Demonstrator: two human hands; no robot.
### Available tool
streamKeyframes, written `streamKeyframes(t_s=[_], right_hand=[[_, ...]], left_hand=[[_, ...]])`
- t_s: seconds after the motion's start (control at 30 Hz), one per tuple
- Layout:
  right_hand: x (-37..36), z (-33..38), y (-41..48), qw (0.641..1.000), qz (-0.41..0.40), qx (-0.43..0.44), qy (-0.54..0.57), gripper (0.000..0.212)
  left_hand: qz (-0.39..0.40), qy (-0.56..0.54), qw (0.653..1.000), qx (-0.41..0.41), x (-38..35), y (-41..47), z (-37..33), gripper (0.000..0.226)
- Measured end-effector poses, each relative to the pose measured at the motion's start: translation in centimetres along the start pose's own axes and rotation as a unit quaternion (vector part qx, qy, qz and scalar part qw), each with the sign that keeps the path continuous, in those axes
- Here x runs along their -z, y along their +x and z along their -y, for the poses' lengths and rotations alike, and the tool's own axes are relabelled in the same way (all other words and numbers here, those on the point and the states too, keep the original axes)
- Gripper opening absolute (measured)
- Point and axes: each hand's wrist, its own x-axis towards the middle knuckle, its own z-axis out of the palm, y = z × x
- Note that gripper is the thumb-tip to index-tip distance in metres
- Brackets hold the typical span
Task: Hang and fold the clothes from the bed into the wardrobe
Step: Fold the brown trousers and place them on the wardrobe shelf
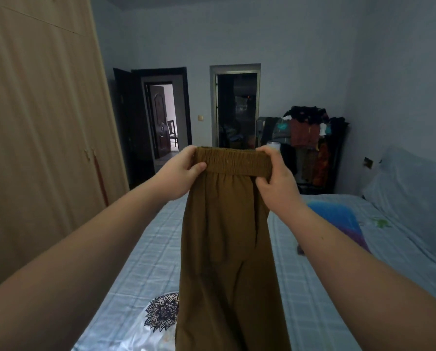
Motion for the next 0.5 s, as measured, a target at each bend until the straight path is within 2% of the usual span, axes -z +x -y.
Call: streamKeyframes(t_s=[0.1,0.2,0.23,0.3,0.37,0.43,0.5], right_hand=[[0.6,1.9,1.0,0.998,-0.002,0.018,0.059,0.067],[1.5,4.1,2.0,0.989,0.021,-0.019,0.149,0.076],[1.9,4.8,2.3,0.976,0.035,-0.052,0.209,0.081],[3.0,6.1,2.7,0.926,0.062,-0.129,0.349,0.088],[4.2,7.7,2.8,0.894,0.097,-0.157,0.409,0.077],[5.1,9.4,2.7,0.903,0.125,-0.164,0.377,0.053],[5.8,10.6,2.6,0.905,0.128,-0.202,0.351,0.041]], left_hand=[[-0.027,0.02,0.999,-0.017,0.9,0.5,-1.0,0.022],[-0.037,-0.038,0.998,-0.019,1.8,0.7,-1.5,0.024],[-0.035,-0.055,0.998,-0.02,2.1,0.7,-1.8,0.025],[-0.032,-0.086,0.995,-0.028,2.7,0.7,-2.5,0.026],[-0.029,-0.112,0.993,-0.037,3.3,0.6,-3.1,0.025],[-0.019,-0.134,0.99,-0.043,4.0,0.3,-3.6,0.027],[-0.005,-0.158,0.986,-0.046,4.5,-0.1,-3.8,0.028]])
